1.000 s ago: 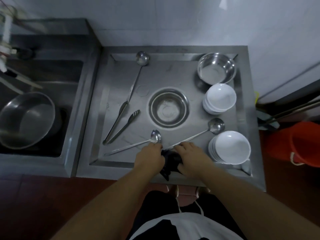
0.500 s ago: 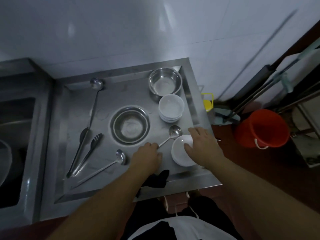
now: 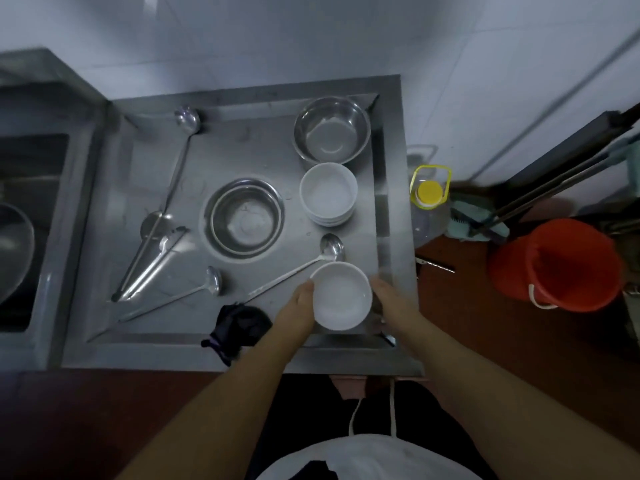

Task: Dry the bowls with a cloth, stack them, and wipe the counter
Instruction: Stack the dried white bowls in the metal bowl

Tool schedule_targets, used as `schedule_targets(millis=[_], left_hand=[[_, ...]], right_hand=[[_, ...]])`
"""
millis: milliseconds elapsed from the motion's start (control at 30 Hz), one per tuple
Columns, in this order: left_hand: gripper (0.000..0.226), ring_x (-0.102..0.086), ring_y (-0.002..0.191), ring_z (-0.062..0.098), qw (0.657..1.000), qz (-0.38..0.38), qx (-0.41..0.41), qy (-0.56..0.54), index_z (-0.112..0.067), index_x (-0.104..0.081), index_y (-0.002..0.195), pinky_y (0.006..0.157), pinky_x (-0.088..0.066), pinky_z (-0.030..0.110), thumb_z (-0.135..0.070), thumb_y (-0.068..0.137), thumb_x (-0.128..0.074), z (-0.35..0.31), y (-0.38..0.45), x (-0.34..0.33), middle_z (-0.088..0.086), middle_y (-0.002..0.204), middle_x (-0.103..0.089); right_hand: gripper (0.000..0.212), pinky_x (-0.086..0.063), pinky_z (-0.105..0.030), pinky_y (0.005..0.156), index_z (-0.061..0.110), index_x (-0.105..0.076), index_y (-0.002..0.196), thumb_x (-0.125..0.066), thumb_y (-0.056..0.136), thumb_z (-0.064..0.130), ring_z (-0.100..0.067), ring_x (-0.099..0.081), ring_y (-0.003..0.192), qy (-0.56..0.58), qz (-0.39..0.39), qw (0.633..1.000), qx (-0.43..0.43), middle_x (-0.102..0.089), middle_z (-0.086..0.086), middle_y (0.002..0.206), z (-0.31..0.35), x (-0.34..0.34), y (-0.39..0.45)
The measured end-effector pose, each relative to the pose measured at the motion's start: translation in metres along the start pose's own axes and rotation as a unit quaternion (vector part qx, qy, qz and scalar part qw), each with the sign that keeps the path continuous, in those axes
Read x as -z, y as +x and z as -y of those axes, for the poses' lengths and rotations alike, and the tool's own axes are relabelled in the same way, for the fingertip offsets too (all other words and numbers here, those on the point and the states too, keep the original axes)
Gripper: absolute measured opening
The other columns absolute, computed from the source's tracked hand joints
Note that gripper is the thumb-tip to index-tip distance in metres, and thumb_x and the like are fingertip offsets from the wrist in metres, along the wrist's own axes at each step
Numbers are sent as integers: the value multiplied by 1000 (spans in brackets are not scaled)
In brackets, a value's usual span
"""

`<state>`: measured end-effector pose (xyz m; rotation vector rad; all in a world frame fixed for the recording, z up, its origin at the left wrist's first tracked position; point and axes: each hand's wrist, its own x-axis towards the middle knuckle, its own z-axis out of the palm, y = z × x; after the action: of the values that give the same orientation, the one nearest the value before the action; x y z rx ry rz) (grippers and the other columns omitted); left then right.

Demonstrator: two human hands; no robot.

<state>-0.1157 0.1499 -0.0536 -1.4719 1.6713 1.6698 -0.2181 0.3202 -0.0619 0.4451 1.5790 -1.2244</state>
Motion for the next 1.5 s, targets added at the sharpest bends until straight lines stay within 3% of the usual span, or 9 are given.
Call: schedule_targets(millis=[100, 267, 400, 567, 700, 1067, 1233, 1367, 1500], left_hand=[[59, -67, 119, 35, 990, -14, 63, -123, -23, -59, 143, 105, -56, 54, -66, 103, -48, 0, 2, -8, 13, 132, -68], [55, -78, 100, 23, 975, 27, 75, -208, -21, -67, 135, 71, -64, 32, -63, 102, -51, 5, 2, -5, 7, 114, -80], [53, -78, 102, 25, 970, 42, 72, -229, -19, -67, 135, 74, -65, 35, -59, 103, -53, 5, 2, -6, 10, 117, -80], [48, -77, 104, 20, 980, 49, 32, -191, -28, -67, 132, 77, -65, 33, -62, 104, -49, -11, -7, 3, 4, 117, -79], [52, -72, 115, 18, 984, 60, -7, -171, -32, -64, 136, 80, -63, 28, -67, 102, -45, -42, -18, 16, 1, 129, -74], [54, -77, 98, 12, 982, 50, -99, -150, -33, -69, 119, 68, -61, 24, -77, 95, -50, -195, 1, 60, -11, 105, -81], [65, -74, 106, 22, 983, 51, -98, -147, -25, -68, 120, 69, -63, 29, -81, 90, -52, -263, 49, 64, -1, 111, -78], [58, -75, 97, 22, 982, 63, -86, -155, -24, -69, 103, 59, -62, 27, -79, 90, -55, -299, 93, 59, -4, 94, -79], [54, -72, 96, 18, 983, 70, -67, -159, -25, -66, 98, 54, -59, 23, -77, 92, -55, -319, 135, 49, -5, 96, -75]], right_hand=[[51, -54, -54, 102, 30, -58, 140, -52, 101, 62, -29, -60, 126, 28, 27, 999, -22, -61, -7, 141, 1, 0, 4], [42, -53, -50, 105, 23, -58, 140, -53, 105, 47, -33, -56, 132, 74, 37, 996, -32, -59, -11, 143, -4, -1, -1], [30, -64, -34, 72, 24, -62, 128, -55, 105, 43, -25, -66, 109, 144, 25, 989, -31, -64, -11, 131, -4, -10, -6], [38, -58, -39, 81, 26, -63, 126, -55, 102, 54, -23, -70, 98, 117, -20, 993, -14, -70, -9, 123, 5, -18, -9], [28, -59, -30, 58, 32, -66, 106, -56, 100, 57, -16, -73, 86, 116, -43, 992, 10, -77, 6, 98, 39, -25, -16], [76, -65, -37, 71, 30, -72, 114, -64, 65, 87, -22, -80, 92, 106, -39, 987, 110, -82, 3, 104, 193, -47, -19], [51, -61, -38, 79, 30, -67, 101, -56, 89, 79, -25, -73, 102, 115, -81, 982, 123, -73, 7, 106, 262, -50, 12], [57, -63, -34, 67, 26, -66, 108, -59, 88, 79, -25, -74, 97, 149, -79, 980, 110, -74, -2, 110, 296, -49, 49], [79, -61, -42, 87, 17, -61, 133, -58, 86, 81, -29, -68, 115, 150, -110, 978, 93, -69, -8, 128, 317, -48, 95]])
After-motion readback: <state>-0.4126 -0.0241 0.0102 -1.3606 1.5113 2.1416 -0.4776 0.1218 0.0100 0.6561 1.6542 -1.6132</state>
